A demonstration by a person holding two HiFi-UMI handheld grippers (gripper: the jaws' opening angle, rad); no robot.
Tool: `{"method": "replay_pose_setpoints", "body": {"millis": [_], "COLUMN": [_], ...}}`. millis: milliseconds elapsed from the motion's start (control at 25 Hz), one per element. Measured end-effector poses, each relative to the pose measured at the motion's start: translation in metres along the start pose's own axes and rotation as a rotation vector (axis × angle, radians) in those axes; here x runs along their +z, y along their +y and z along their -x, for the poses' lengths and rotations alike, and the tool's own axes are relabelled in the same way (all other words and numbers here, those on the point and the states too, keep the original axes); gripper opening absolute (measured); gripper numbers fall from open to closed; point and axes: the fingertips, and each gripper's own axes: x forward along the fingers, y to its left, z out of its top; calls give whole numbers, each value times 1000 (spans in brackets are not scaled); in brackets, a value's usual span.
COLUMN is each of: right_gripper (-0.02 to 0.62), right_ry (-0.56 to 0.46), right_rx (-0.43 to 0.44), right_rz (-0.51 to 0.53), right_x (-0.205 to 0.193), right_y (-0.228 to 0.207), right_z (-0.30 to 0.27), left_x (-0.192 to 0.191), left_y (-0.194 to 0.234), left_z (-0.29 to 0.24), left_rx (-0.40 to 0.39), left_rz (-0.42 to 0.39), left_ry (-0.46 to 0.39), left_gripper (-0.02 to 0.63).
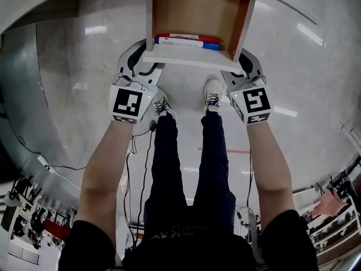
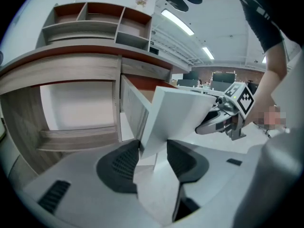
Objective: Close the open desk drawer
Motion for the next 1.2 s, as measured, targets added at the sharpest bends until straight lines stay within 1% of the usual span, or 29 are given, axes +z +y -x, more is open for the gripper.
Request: {"method": "replay_pose_setpoints", "body": {"millis": [400, 560, 800, 920, 1200], "right_gripper": [150, 150, 150, 152, 153], "right_ry": [-46, -62, -98, -105, -119], "right_rx": [8, 3, -34, -54, -90], "right_rz": [-54, -74, -104, -115, -142], "right_x": [16, 26, 45, 51, 62], "right_y": [12, 11, -1, -8, -28], "right_z": [26, 33, 32, 27, 14], "left_x": [21, 23, 51, 55, 65], "left_y": [-5, -5, 4, 11, 23], "left_z": [22, 27, 19, 12, -8], "left_rx": [16, 29, 58, 77, 90], "left_rz": [68, 79, 96, 94, 89], "left_ry": [-59, -58, -114, -117, -115], "left_gripper": [186, 183, 183, 184, 184]}}
